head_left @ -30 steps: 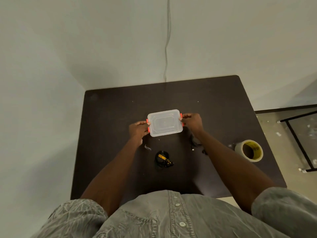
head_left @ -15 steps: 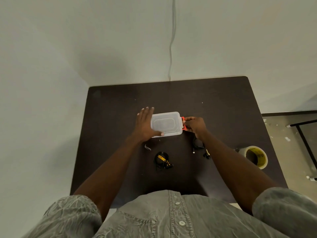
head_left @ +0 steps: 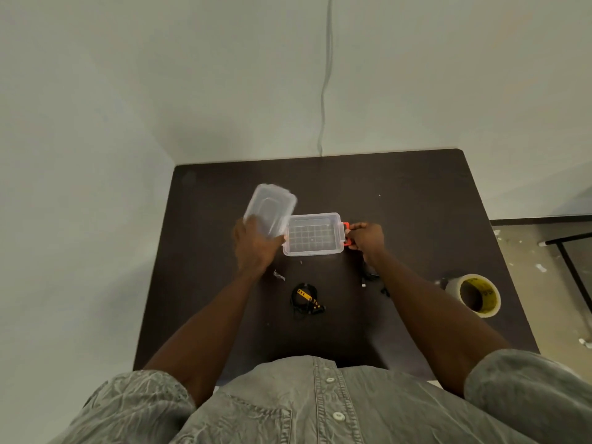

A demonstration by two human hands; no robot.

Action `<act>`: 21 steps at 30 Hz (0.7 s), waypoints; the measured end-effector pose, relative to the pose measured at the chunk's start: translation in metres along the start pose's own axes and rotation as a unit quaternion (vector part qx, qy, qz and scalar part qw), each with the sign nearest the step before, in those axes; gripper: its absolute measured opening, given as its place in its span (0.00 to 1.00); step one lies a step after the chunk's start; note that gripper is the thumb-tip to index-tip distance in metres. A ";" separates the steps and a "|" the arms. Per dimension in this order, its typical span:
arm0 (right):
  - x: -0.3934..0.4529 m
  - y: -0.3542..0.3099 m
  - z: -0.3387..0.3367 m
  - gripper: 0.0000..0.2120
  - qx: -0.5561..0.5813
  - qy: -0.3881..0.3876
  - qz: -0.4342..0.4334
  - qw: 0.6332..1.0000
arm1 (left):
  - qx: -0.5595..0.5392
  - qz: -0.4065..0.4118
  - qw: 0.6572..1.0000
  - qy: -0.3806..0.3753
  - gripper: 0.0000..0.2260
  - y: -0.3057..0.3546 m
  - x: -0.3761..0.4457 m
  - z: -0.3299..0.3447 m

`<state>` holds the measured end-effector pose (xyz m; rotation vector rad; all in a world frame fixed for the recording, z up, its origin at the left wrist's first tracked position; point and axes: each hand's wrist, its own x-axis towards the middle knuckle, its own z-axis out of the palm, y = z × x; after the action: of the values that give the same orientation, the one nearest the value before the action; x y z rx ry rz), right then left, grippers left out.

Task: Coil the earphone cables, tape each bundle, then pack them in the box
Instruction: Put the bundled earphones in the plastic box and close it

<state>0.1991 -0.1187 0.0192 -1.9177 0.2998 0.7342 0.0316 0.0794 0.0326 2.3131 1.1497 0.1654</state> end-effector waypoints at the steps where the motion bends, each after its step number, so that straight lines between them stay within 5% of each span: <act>1: 0.000 0.000 0.000 0.07 0.002 0.002 -0.002 1.000 | 0.014 -0.088 0.996 0.013 0.38 -0.003 -0.004 0.000; 4: -0.008 0.006 0.000 0.11 -0.011 0.023 -0.018 1.000 | 0.043 -0.231 0.972 -0.024 0.45 -0.016 -0.017 0.002; 9: -0.034 0.014 -0.004 0.06 -0.118 0.104 -0.108 0.982 | 0.006 -0.239 0.970 -0.049 0.47 -0.030 -0.030 0.008; 12: -0.051 0.025 -0.011 0.08 -0.143 0.117 -0.180 0.966 | -0.009 -0.075 0.997 0.019 0.25 -0.027 -0.047 0.012; 14: -0.058 0.036 -0.019 0.09 -0.144 0.143 -0.187 0.961 | -0.056 0.050 0.996 -0.046 0.11 -0.023 -0.065 0.019; 17: -0.055 0.055 -0.040 0.07 -0.144 0.197 -0.151 0.958 | -0.011 0.128 0.978 -0.163 0.11 -0.014 -0.086 0.036; 21: -0.043 0.074 -0.060 0.09 -0.255 0.169 -0.097 0.947 | 0.057 0.120 0.971 -0.200 0.15 -0.005 -0.094 0.051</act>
<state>0.1494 -0.2100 0.0091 -2.5305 0.1299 0.3648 -0.0135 -0.0113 -0.0015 2.4326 0.6930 -0.2771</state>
